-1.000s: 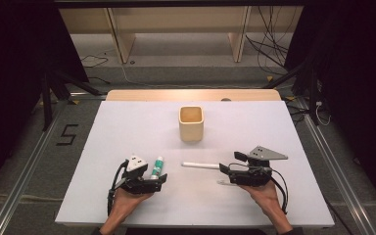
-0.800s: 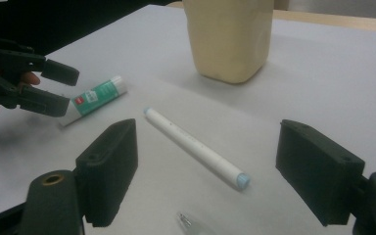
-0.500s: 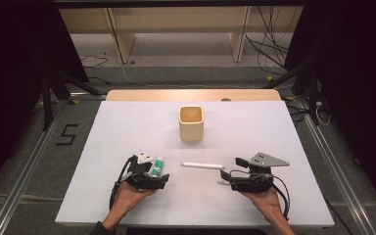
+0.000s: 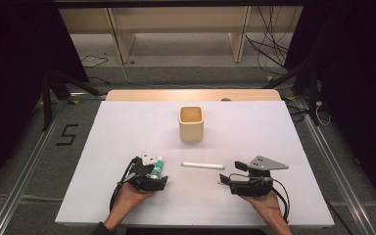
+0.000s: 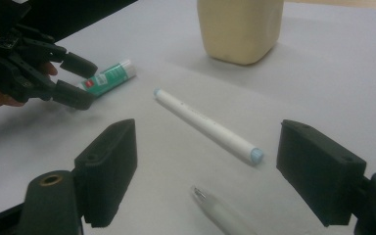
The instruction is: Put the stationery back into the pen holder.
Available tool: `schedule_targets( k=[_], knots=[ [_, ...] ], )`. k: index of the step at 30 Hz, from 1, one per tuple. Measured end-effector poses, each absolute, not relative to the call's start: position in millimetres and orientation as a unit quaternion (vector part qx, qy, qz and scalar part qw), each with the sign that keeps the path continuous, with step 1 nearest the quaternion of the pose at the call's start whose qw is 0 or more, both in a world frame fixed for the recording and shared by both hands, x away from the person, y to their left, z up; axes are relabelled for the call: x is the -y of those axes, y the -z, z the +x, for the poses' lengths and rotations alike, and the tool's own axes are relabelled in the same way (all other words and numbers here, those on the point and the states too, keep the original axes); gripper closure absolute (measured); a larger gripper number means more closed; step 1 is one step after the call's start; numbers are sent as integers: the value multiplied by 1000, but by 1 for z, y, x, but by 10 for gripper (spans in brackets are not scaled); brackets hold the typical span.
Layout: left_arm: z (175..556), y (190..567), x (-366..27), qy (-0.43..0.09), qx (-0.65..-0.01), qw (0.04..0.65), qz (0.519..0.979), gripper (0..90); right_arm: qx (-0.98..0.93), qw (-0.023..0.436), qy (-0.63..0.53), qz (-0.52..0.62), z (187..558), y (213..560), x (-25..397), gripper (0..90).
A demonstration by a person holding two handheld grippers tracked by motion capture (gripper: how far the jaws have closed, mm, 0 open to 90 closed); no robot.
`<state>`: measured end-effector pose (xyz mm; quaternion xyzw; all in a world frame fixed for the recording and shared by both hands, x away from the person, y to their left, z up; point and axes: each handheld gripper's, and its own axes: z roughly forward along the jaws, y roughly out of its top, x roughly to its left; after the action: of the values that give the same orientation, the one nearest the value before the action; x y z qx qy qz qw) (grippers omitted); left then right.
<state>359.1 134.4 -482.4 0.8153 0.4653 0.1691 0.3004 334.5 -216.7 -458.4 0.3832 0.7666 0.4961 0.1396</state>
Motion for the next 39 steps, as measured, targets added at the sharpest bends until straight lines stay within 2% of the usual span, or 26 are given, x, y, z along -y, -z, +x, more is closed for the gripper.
schedule_targets(
  k=[34, 39],
  knots=[
    [355, 486, -140, -160, -461, 296, 821, 636, -768, 137, -493, 385, 329, 461, 217, 248],
    [355, 485, -141, -158, -461, 296, 822, 644, -769, 137, -493, 384, 328, 461, 217, 251]
  ],
)
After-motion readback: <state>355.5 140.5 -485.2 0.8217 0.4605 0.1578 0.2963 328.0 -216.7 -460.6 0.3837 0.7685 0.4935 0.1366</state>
